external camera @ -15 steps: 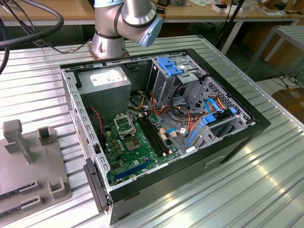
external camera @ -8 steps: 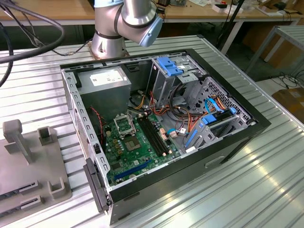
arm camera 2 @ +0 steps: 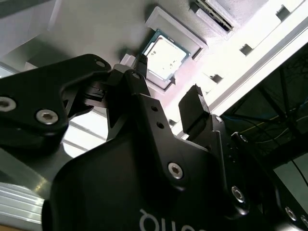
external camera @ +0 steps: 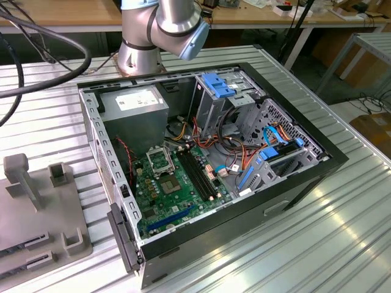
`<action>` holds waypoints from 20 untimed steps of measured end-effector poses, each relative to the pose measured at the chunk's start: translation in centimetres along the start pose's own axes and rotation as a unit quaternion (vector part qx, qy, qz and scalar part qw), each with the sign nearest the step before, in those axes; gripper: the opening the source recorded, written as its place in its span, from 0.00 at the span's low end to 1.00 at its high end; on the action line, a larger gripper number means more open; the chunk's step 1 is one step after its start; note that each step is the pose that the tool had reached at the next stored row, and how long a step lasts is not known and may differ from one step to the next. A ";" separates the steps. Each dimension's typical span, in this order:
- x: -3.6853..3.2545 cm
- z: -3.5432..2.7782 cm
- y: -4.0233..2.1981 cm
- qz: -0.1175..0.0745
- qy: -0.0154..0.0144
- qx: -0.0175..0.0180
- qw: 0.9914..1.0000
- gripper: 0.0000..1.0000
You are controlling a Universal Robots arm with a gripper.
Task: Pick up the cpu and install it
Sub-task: 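Pick up the cpu and move it towards the insertion slot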
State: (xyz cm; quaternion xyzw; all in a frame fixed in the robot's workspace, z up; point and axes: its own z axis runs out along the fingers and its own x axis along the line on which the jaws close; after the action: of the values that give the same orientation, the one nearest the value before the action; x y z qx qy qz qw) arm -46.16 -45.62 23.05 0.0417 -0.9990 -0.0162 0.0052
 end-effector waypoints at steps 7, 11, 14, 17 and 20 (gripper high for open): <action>-0.01 1.30 -0.05 0.002 0.000 0.000 1.000 0.54; -0.02 2.04 -0.07 0.004 0.000 0.000 1.000 0.54; -0.03 2.62 -0.09 0.006 0.000 0.001 1.000 0.54; -0.02 2.81 -0.10 0.006 0.000 0.001 1.000 0.54; -0.02 2.83 -0.10 0.007 0.000 0.001 1.000 0.54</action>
State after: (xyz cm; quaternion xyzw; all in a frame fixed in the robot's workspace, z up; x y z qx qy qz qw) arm -46.16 -45.63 20.22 0.0350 -0.9993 -0.0148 0.0053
